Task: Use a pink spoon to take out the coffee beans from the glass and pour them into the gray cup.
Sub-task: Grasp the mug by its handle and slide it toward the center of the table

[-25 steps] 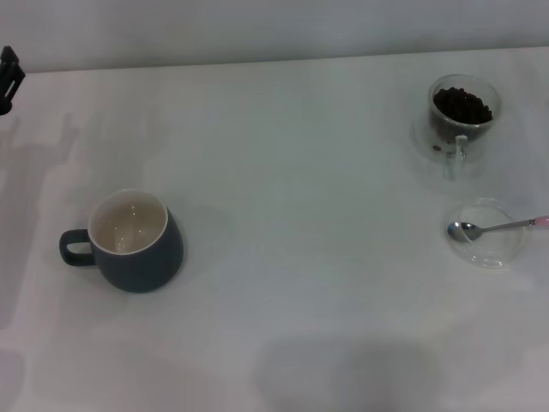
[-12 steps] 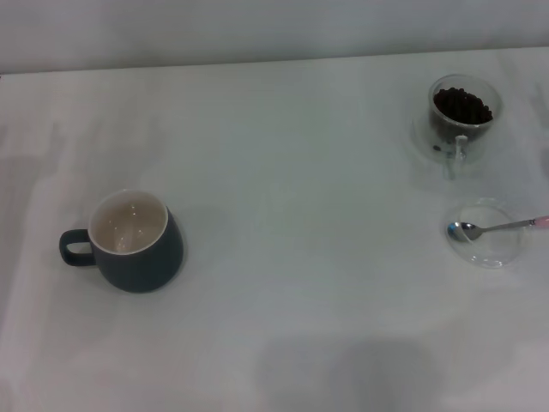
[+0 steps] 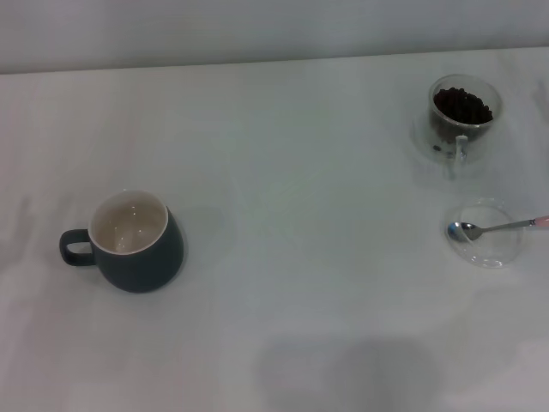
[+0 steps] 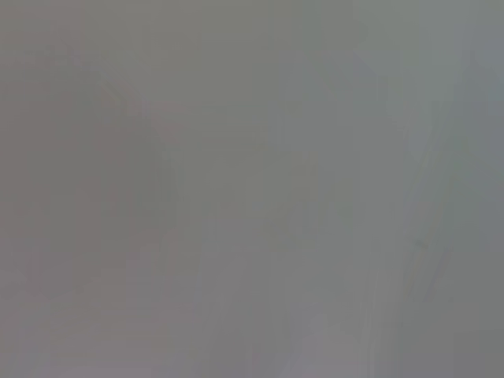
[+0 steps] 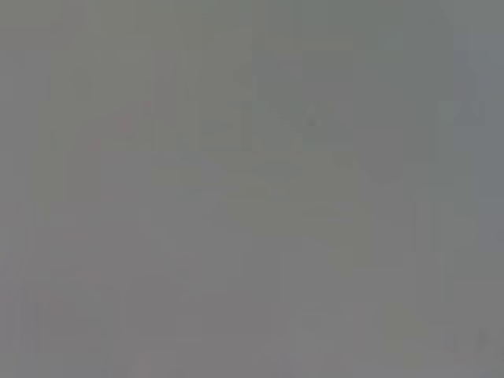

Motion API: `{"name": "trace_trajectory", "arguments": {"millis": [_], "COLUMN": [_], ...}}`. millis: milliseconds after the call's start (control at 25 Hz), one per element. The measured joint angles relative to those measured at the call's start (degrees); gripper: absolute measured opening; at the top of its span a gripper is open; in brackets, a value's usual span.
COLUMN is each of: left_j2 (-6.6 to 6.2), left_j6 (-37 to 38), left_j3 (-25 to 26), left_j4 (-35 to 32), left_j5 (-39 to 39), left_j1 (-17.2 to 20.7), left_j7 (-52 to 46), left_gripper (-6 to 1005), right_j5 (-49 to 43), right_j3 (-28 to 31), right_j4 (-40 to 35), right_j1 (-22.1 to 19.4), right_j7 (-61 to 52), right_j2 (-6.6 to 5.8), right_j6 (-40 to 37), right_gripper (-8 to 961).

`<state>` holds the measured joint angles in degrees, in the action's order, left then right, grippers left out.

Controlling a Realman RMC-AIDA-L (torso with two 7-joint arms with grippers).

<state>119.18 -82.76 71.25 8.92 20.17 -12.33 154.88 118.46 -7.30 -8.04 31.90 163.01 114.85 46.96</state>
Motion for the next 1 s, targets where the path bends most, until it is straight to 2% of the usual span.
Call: {"name": "trace_trajectory", "arguments": {"millis": [200, 400, 720, 1000], "left_j2": [-0.32, -0.49, -0.36, -0.18], "left_j6": [-3.86, -7.04, -7.61, -11.20], "left_j3": [0.02, 0.03, 0.03, 0.00], "left_j4": [-2.84, -8.92, -11.90, -13.67], "left_j5": [-6.03, -8.83, -15.20, -18.00], "left_j1": [3.85, 3.94, 4.16, 7.55], "left_j7": [-0.10, -0.12, -0.25, -1.27], "left_gripper": [833, 831, 829, 828], "right_j5": [-0.02, 0.23, 0.54, 0.55], "right_j3": [0.00, 0.12, 0.60, 0.62], "right_j4": [-0.11, -0.14, -0.14, -0.22], "right_j1": [0.72, 1.55, 2.03, 2.21], "right_j7": [-0.74, -0.76, -1.16, -1.37], "right_j2": [-0.07, -0.07, -0.06, -0.20], "right_j6": [-0.39, -0.42, -0.54, -0.73], "right_gripper": [866, 866, 866, 866]}}
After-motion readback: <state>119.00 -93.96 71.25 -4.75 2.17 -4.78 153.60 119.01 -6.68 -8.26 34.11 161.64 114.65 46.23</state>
